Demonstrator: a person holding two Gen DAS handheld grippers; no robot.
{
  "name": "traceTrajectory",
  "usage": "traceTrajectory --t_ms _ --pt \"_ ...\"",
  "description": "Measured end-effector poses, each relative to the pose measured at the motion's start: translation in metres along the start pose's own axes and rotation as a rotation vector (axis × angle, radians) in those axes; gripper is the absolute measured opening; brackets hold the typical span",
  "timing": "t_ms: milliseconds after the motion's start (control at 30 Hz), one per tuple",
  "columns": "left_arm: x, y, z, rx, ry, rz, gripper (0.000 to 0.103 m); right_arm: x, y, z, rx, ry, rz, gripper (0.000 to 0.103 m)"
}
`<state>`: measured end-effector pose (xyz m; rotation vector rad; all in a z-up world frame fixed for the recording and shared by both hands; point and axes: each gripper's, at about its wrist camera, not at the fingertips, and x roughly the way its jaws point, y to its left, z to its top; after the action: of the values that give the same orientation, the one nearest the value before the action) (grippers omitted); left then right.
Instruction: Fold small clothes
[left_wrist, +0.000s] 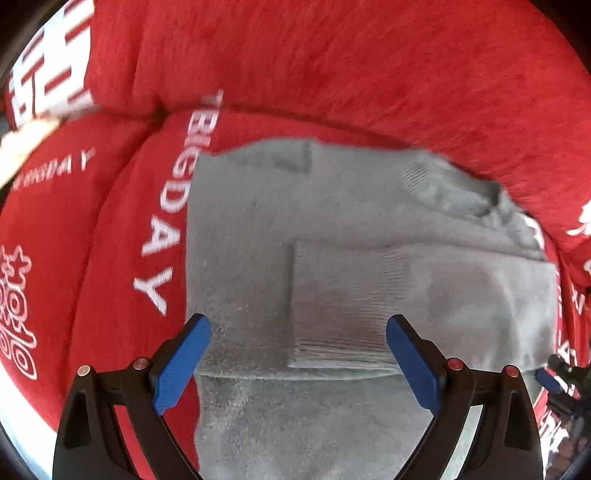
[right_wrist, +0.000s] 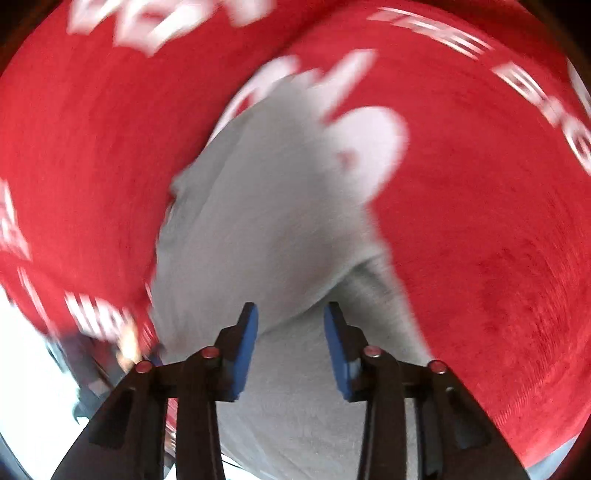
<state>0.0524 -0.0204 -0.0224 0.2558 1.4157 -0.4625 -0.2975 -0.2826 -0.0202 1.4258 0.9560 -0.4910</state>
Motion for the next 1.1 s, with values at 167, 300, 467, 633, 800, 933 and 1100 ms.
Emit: traceTrajectory --t_ms 167,300,467,633,800,933,1100 --pt "0.005 -0.007 -0.007 0.068 0.0 0.045 0.096 -0.003 -0.024 0.018 0.161 -0.095 0.114 0.006" --pt "0.01 -0.013 -0.014 0.104 0.0 0.067 0.096 -0.023 -0.013 0.027 -0.026 -0.137 0.04 0.006" --pt "0.012 -0.015 -0.015 0.118 -0.008 0.083 0.096 -0.021 -0.038 0.036 -0.056 0.022 0.029 0.013" --pt "-0.001 -0.003 -0.009 0.084 -0.002 0.022 0.096 -0.052 -0.042 0.038 -0.1 -0.039 0.033 0.042" --pt "0.001 -0.006 -0.006 0.092 0.039 -0.07 0.096 -0.039 -0.058 0.057 -0.009 -0.02 0.119 0.042" --pt "0.007 -0.018 -0.011 0.129 0.054 -0.068 0.096 -0.015 -0.05 0.059 -0.007 0.069 0.143 0.016" --pt "0.01 -0.022 -0.01 0.119 0.054 -0.069 0.096 -0.019 -0.03 0.055 -0.197 0.03 -0.024 0.015"
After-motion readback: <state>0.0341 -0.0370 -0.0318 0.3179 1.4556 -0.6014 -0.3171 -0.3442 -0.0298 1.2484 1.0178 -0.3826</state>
